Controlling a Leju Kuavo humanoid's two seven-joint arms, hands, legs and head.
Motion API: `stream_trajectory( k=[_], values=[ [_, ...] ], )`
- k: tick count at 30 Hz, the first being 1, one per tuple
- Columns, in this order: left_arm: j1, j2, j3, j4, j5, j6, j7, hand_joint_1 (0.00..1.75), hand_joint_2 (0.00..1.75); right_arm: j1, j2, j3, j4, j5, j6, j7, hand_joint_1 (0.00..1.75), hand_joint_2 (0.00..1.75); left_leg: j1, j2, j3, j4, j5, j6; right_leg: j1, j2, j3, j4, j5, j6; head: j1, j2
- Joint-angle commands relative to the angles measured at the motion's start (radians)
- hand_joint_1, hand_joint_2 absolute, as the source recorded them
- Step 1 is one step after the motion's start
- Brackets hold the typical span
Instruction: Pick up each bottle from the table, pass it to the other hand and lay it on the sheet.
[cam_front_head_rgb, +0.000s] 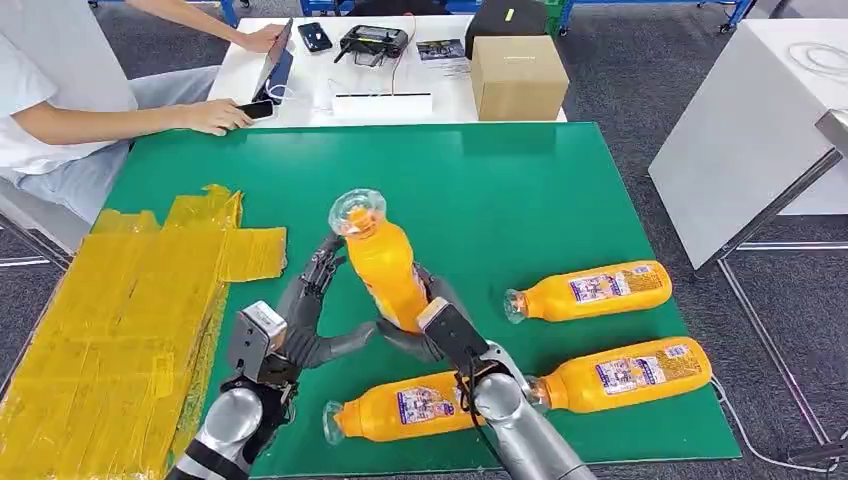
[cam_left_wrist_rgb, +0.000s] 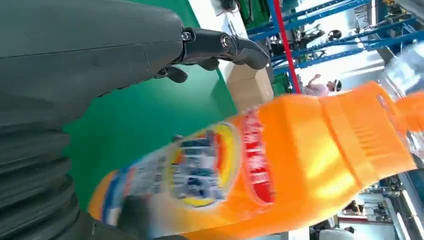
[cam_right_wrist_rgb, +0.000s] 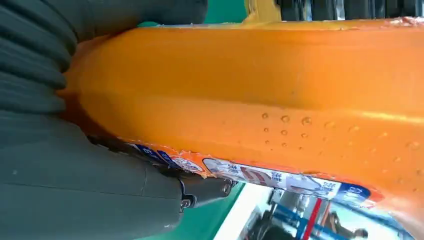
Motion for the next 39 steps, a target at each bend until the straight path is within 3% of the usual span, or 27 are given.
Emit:
stream_trajectory(
  k=[1, 9, 18, 19, 39],
  values=[
    [-0.053, 0.029, -0.038, 0.050, 0.017, -0.014, 0.009, 0.00, 1.75, -0.044, 0.001, 0.127, 0.108, 0.076, -0.048, -0.003, 1.75, 1.75, 0.002, 0.001, 0.006, -0.001, -0.002, -0.001, 0.002, 0.002, 0.006, -0.002, -0.001, -0.002, 0.000, 0.000],
    [-0.053, 0.026, -0.034, 0.059, 0.098, -0.082, 0.025, 0.00, 1.75, -0.051, 0.002, 0.211, 0.158, 0.194, -0.136, 0.008, 1.75, 1.75, 0.001, 0.000, 0.004, -0.001, -0.001, -0.001, 0.001, 0.001, 0.005, -0.002, -0.001, -0.001, 0.000, 0.000],
    [-0.060, 0.018, -0.014, 0.064, 0.130, -0.089, 0.035, 0.00, 1.75, -0.048, 0.001, 0.262, 0.150, 0.246, -0.148, 0.012, 1.75, 1.75, 0.002, -0.001, 0.004, -0.001, -0.001, -0.001, 0.002, 0.000, 0.004, -0.002, -0.001, -0.002, 0.000, 0.000],
    [-0.059, 0.017, -0.011, 0.062, 0.134, -0.089, 0.035, 1.75, 1.75, -0.048, 0.000, 0.262, 0.150, 0.246, -0.149, 0.012, 1.75, 1.75, 0.001, -0.001, 0.003, -0.001, -0.001, -0.001, 0.001, 0.000, 0.003, -0.001, -0.001, -0.001, 0.000, 0.000],
    [-0.047, 0.006, 0.008, 0.052, 0.168, -0.078, 0.029, 1.75, 1.75, -0.043, -0.001, 0.243, 0.132, 0.226, -0.165, 0.010, 1.75, 1.75, 0.001, -0.001, 0.001, -0.001, 0.000, 0.000, 0.000, 0.000, 0.002, -0.001, 0.000, -0.001, 0.000, 0.000]
  ],
)
